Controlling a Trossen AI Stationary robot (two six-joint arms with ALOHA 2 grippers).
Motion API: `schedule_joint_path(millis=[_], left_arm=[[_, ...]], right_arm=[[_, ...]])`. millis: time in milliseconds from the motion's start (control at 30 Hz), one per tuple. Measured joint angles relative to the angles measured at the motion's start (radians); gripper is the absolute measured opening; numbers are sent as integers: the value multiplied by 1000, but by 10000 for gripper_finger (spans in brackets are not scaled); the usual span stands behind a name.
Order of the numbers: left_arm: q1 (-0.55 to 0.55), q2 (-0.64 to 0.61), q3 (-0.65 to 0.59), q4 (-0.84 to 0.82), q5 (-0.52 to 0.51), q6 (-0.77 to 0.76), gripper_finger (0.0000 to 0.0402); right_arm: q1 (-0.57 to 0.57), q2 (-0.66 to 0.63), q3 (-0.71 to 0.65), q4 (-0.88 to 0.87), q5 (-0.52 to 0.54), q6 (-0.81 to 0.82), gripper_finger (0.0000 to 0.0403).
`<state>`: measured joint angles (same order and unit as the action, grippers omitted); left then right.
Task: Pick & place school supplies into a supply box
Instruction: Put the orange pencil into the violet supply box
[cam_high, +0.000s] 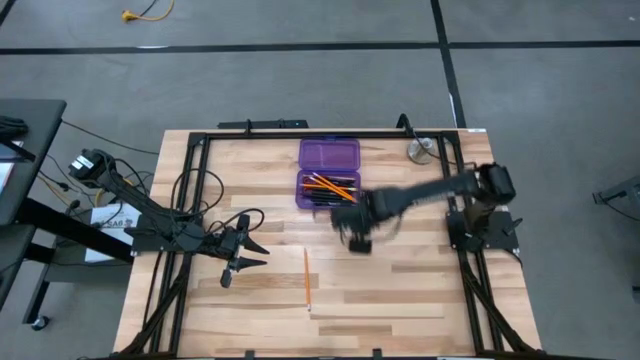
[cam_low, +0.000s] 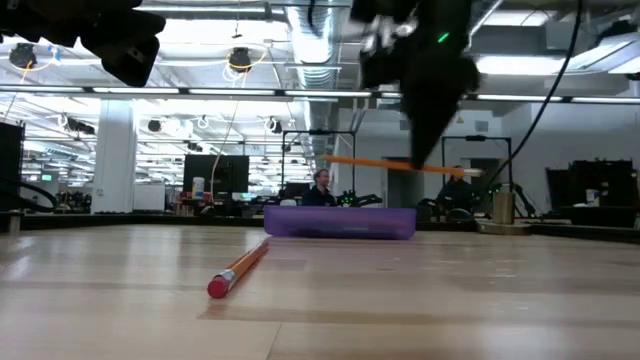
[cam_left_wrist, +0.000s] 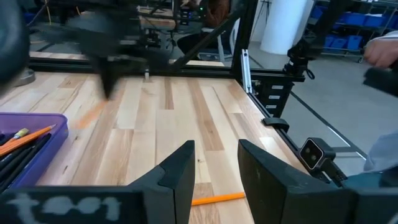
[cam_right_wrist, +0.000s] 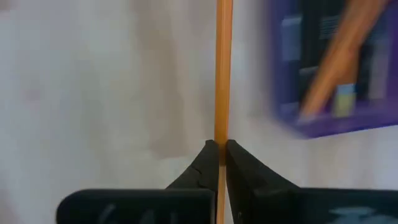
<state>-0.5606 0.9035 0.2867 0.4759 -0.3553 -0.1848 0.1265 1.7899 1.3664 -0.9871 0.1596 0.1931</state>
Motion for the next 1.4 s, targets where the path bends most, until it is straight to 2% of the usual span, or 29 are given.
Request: schedule_joint_path(millis=[167,300,333,533,667,800,967,1167,1233,1400], left_arm=[[0,0,0,0,-11,0,110],[0,0,-1,-22,-34,3,110],[0,0,-1,-22,-35,5,110],[10,0,-1,-65,-49,11,110],[14,0,-1,-80,-51,24,110],[14,0,-1,-81,-50,66,110],[15,0,-1,-93,-50,129,110],[18,0,-1,-100,-47,147,110],[18,0,-1,-92,-64,112,110],[21,0,-1,-58,-193,-69,110]], right_arm=[[-209,63,44,73,-41,-165,0],[-311,143,149,48,-79,-255,0],[-324,167,176,-4,-79,-279,0],[-356,325,394,-61,-86,-392,3],[-358,411,498,-136,-86,-424,27],[-358,445,546,-187,-86,-437,62],[-359,430,547,-222,-86,-429,93],[-374,333,547,-249,-85,-401,102],[-388,289,547,-266,-83,-391,102],[-456,163,540,-259,-82,-372,102]])
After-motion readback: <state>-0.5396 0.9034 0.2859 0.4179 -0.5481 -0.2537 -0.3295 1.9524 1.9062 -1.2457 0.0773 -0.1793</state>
